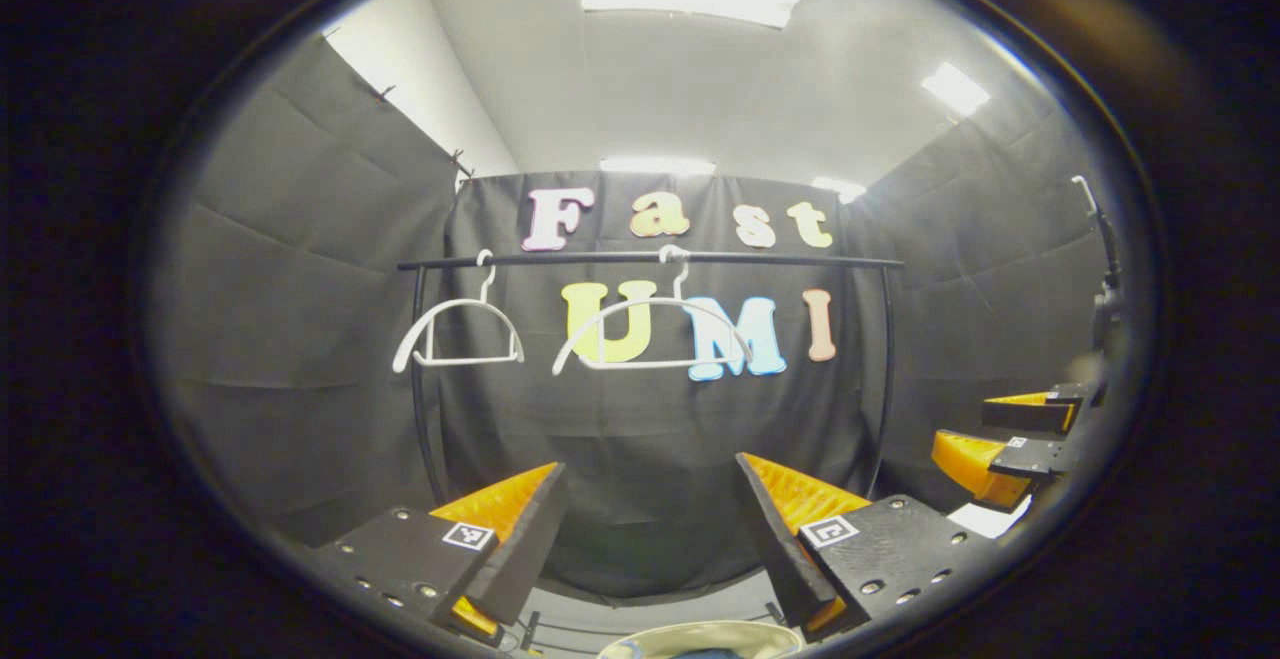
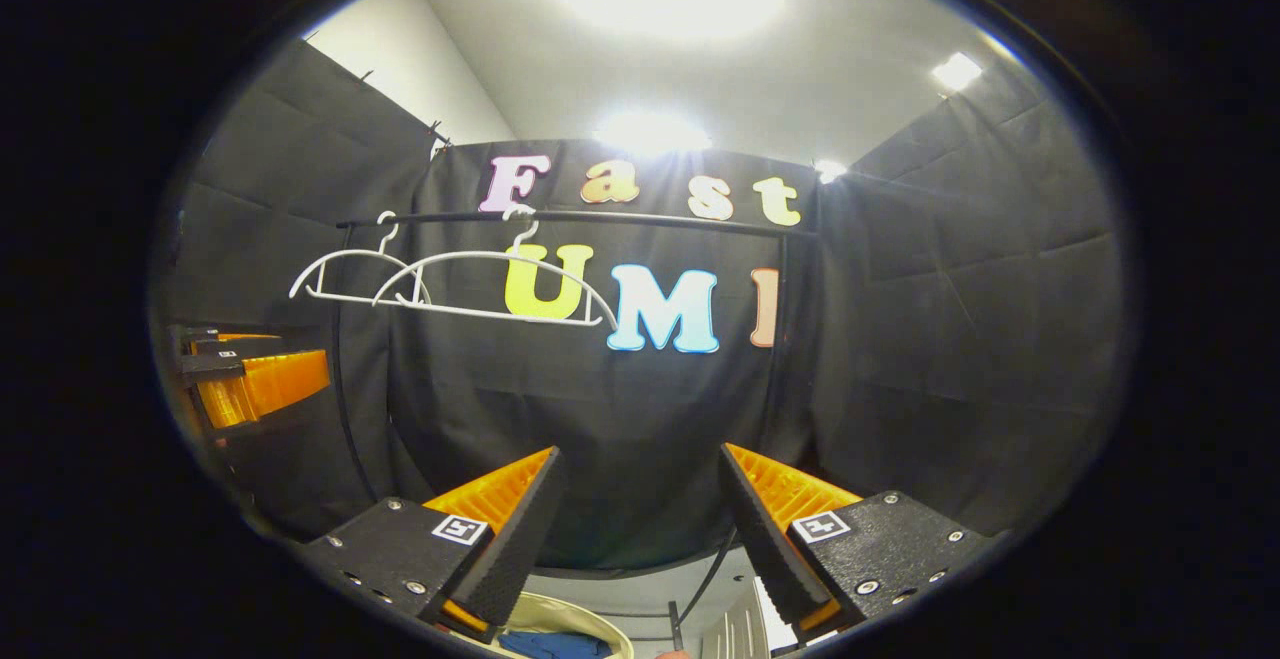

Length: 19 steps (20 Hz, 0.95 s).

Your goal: Grasp the clothes on the hanger with both hands and then place them into the laundry hamper below.

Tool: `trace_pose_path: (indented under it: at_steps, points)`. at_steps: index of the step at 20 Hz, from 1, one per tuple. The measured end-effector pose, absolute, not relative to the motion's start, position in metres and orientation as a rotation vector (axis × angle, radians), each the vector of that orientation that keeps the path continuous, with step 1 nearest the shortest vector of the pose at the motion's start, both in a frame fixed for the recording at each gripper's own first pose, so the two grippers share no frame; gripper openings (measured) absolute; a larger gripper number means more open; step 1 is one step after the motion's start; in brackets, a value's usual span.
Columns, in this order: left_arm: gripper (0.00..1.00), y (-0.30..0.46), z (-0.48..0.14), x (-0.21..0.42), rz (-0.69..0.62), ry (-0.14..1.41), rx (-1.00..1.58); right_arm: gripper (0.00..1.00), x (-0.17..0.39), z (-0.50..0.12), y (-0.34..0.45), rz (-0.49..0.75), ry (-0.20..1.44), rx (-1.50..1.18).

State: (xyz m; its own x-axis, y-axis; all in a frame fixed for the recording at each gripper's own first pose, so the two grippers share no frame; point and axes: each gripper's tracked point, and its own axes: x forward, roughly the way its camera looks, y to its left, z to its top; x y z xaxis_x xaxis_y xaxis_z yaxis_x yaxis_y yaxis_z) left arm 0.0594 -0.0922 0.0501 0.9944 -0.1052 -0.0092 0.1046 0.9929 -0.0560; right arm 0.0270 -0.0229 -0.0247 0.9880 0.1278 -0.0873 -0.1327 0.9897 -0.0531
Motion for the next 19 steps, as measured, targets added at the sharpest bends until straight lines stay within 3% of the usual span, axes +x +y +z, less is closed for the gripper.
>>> trace_pose_path:
  at_steps: [8, 11, 12, 13, 19]
  points:
    - [1.00, -0.126, 0.054, -0.030, -0.067, -0.002, -0.053, 0.95, -0.022, -0.016, -0.075, 0.126, 0.063, -0.030]
    - [1.00, -0.138, 0.062, -0.048, -0.065, -0.013, -0.024, 0.95, -0.031, -0.016, -0.084, 0.129, 0.068, -0.009]
    - [0.94, -0.140, 0.065, -0.051, -0.064, -0.018, -0.015, 0.95, -0.034, -0.016, -0.086, 0.131, 0.071, -0.007]
    - [1.00, -0.142, 0.067, -0.053, -0.063, -0.017, -0.011, 0.94, -0.036, -0.017, -0.088, 0.131, 0.077, -0.005]
    - [1.00, -0.147, 0.071, -0.068, -0.055, -0.010, -0.009, 0.95, -0.045, -0.016, -0.091, 0.143, 0.078, -0.011]
